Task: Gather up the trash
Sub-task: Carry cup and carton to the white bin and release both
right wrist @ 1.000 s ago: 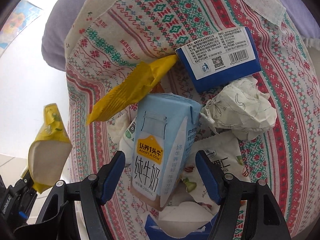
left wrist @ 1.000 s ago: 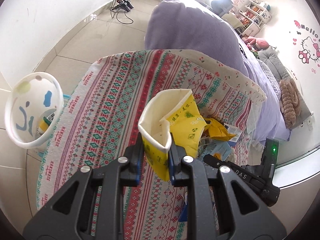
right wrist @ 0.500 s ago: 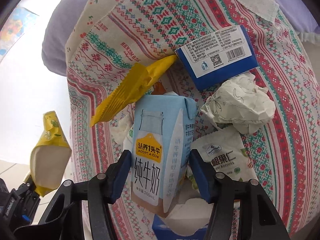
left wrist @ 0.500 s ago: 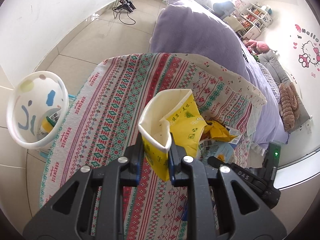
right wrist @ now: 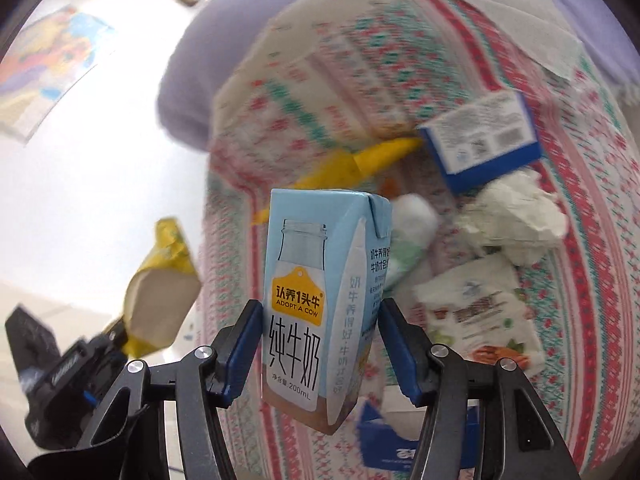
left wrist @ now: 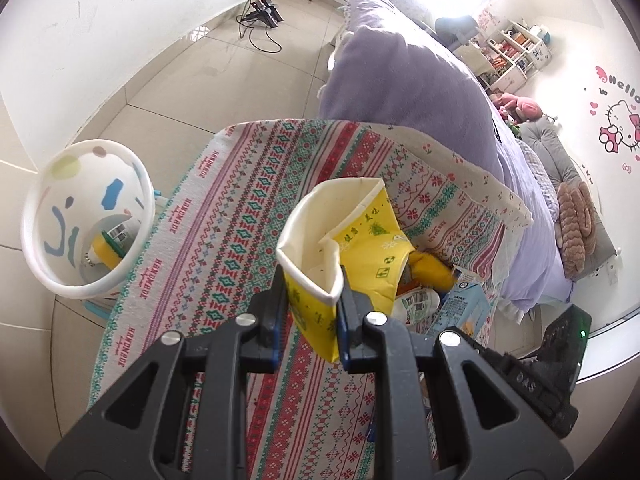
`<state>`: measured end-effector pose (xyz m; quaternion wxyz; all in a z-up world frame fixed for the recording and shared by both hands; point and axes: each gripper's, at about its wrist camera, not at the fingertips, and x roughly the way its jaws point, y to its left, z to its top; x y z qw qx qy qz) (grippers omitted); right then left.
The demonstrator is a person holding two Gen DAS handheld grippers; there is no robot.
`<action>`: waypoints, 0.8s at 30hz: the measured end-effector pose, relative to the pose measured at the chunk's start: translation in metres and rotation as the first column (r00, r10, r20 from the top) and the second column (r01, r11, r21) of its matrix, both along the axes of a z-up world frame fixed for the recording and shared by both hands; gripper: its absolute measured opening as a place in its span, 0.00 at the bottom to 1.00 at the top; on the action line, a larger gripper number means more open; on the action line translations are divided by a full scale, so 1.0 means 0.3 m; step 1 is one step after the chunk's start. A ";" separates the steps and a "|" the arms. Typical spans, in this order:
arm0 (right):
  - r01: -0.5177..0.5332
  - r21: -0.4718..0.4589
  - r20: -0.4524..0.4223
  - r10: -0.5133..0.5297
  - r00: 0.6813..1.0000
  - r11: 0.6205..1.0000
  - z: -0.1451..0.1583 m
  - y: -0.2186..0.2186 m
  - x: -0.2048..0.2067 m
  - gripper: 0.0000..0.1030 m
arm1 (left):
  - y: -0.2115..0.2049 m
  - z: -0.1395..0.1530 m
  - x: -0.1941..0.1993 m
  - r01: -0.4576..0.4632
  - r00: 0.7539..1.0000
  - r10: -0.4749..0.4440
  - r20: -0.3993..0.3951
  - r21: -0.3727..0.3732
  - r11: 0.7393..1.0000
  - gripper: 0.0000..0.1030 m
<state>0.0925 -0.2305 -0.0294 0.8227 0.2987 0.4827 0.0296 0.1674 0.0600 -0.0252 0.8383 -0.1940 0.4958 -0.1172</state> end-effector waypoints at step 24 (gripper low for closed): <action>-0.175 -0.113 0.110 0.188 0.976 0.978 0.021 0.264 0.121 0.58 | 0.436 0.001 0.054 -0.242 0.970 0.240 -0.035 -0.059 0.969 0.22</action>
